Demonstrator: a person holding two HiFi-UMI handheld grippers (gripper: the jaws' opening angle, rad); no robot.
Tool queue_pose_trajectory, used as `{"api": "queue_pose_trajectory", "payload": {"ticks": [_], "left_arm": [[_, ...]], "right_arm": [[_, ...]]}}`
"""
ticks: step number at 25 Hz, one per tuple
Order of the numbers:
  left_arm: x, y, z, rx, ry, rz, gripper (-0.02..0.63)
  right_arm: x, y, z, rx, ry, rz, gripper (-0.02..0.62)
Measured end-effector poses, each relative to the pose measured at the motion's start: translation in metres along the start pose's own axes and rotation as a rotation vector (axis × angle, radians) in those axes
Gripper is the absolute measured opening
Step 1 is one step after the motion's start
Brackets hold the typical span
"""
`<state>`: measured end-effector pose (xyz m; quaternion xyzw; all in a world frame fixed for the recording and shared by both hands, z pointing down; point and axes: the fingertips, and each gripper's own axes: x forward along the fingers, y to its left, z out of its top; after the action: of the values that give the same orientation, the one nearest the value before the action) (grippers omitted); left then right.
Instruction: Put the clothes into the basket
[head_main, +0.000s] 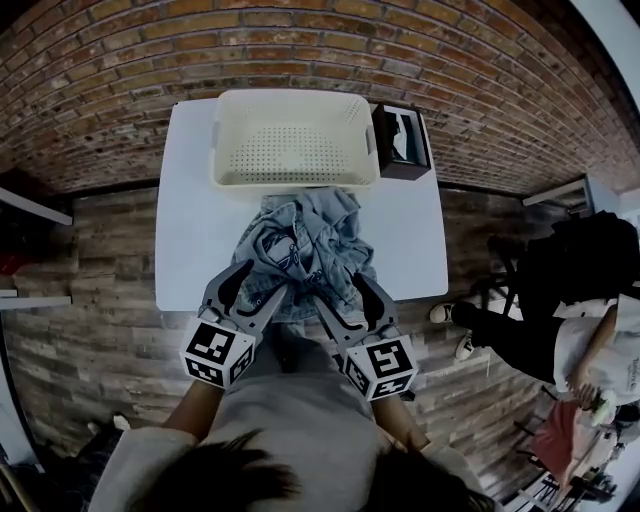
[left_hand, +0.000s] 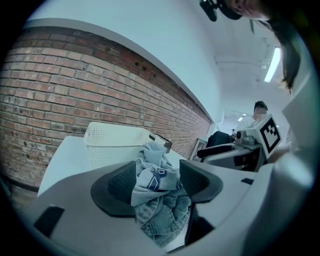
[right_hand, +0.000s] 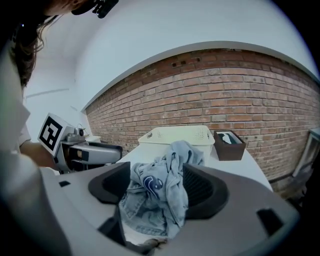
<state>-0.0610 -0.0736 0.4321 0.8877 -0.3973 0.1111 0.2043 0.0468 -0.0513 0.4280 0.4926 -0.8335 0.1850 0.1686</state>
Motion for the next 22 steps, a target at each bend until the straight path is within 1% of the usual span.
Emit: {"api": "queue_pose_trajectory", "payload": {"ticks": [2, 6, 9, 13, 19, 22], "left_arm": [[0.004, 0.002, -0.004, 0.011, 0.011, 0.002, 0.281], [0.016, 0.01, -0.013, 0.05, 0.055, -0.023, 0.335], [0.022, 0.014, -0.021, 0.086, 0.084, -0.029, 0.38], [0.029, 0.019, -0.031, 0.093, 0.121, -0.044, 0.437], [0.037, 0.021, -0.049, 0.11, 0.204, -0.083, 0.472], [0.04, 0.023, -0.056, 0.152, 0.237, -0.094, 0.477]], "right_arm": [[0.002, -0.004, -0.004, -0.029, 0.02, 0.005, 0.333], [0.013, -0.009, -0.006, -0.093, 0.039, 0.038, 0.388], [0.018, -0.016, -0.012, -0.118, 0.069, 0.049, 0.414], [0.026, -0.026, -0.021, -0.122, 0.115, 0.068, 0.437], [0.032, -0.035, -0.036, -0.161, 0.187, 0.125, 0.508], [0.037, -0.037, -0.043, -0.164, 0.234, 0.153, 0.55]]}}
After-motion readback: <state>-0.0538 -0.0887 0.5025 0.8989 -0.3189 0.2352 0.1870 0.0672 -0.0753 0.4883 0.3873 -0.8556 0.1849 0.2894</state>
